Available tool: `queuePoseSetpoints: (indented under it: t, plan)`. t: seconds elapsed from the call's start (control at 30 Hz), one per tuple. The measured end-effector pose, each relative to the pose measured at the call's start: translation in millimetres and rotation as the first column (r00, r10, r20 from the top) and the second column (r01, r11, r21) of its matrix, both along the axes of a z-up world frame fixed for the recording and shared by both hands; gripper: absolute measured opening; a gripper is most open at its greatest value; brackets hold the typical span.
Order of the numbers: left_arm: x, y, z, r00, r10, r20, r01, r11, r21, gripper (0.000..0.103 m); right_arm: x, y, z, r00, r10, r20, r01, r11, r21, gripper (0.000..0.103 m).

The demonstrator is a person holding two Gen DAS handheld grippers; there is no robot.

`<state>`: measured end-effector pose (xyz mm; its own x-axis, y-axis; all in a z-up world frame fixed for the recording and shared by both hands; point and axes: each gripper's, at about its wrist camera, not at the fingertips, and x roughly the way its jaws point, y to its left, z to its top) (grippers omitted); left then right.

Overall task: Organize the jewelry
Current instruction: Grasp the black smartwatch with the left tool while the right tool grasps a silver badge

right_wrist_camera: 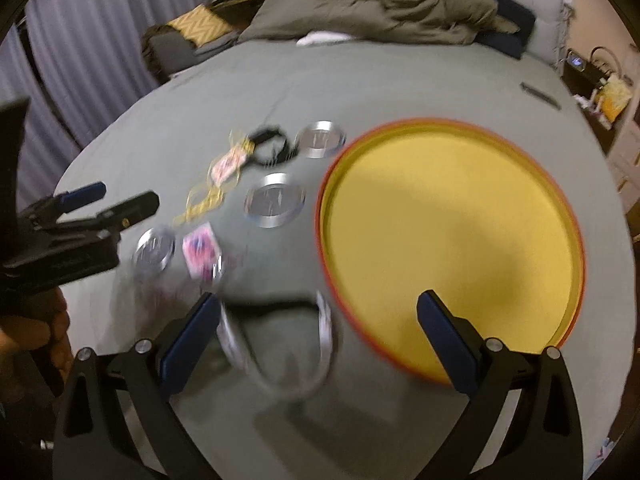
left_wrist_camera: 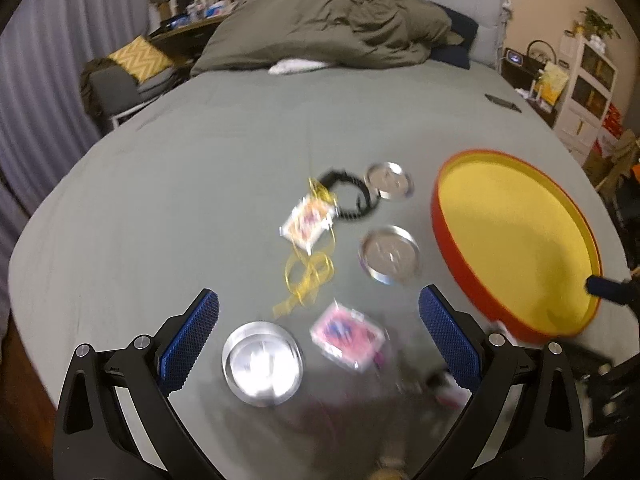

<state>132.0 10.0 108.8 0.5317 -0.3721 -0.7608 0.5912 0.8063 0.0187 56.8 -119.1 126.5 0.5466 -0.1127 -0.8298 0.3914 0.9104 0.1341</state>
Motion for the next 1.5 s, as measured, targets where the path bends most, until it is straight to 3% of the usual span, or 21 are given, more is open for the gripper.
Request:
queuePoseSetpoints:
  t: [0.17, 0.33, 0.53, 0.77, 0.8, 0.87, 1.0, 1.1, 1.27, 1.5]
  plan:
    - [64.0, -23.5, 3.7, 0.995, -0.094, 0.032, 0.095, 0.995, -0.039, 0.098, 53.5, -23.7, 23.0, 0.999, -0.035, 0.033, 0.036, 0.998, -0.041, 0.095]
    - [122.8, -60.2, -13.8, 0.982, -0.189, -0.01, 0.189, 0.982, -0.027, 0.098, 123.3, -56.9, 24.3, 0.997, -0.044, 0.055, 0.047, 0.998, -0.052, 0.095]
    - [166.0, -96.0, -48.4, 0.959, -0.279, -0.051, 0.28, 0.96, 0.011, 0.098, 185.1, -95.1, 6.7, 0.999, -0.025, 0.041, 0.028, 0.998, -0.061, 0.095]
    - [188.7, -109.9, -80.3, 0.939, -0.331, -0.097, 0.336, 0.941, 0.047, 0.098, 211.6, -111.2, -28.1, 1.0, 0.024, -0.013, -0.024, 0.999, -0.022, 0.094]
    - [191.0, -109.6, -83.8, 0.934, -0.342, -0.101, 0.348, 0.936, 0.045, 0.098, 213.2, -110.2, -30.3, 0.999, 0.03, -0.015, -0.03, 0.999, -0.018, 0.091]
    - [193.5, -107.7, -88.1, 0.93, -0.354, -0.101, 0.36, 0.932, 0.044, 0.098, 219.2, -109.2, -40.5, 0.998, 0.049, -0.035, -0.049, 0.999, -0.009, 0.066]
    - [201.8, -106.3, -98.1, 0.917, -0.368, -0.156, 0.379, 0.925, 0.044, 0.098, 229.3, -108.8, -59.4, 0.995, 0.069, -0.072, -0.068, 0.997, 0.021, 0.062]
    - [202.3, -103.4, -98.2, 0.908, -0.389, -0.153, 0.397, 0.918, 0.022, 0.096, 234.3, -107.3, -65.6, 0.993, 0.092, -0.071, -0.091, 0.996, 0.024, 0.049]
    - [186.5, -104.2, -96.5, 0.878, -0.472, -0.081, 0.475, 0.879, 0.031, 0.064, 238.6, -108.0, -73.1, 0.991, 0.11, -0.077, -0.107, 0.993, 0.04, 0.035]
    - [184.7, -104.1, -107.0, 0.855, -0.51, -0.09, 0.514, 0.858, 0.023, 0.053, 240.7, -107.4, -75.7, 0.986, 0.14, -0.095, -0.138, 0.99, 0.028, 0.022]
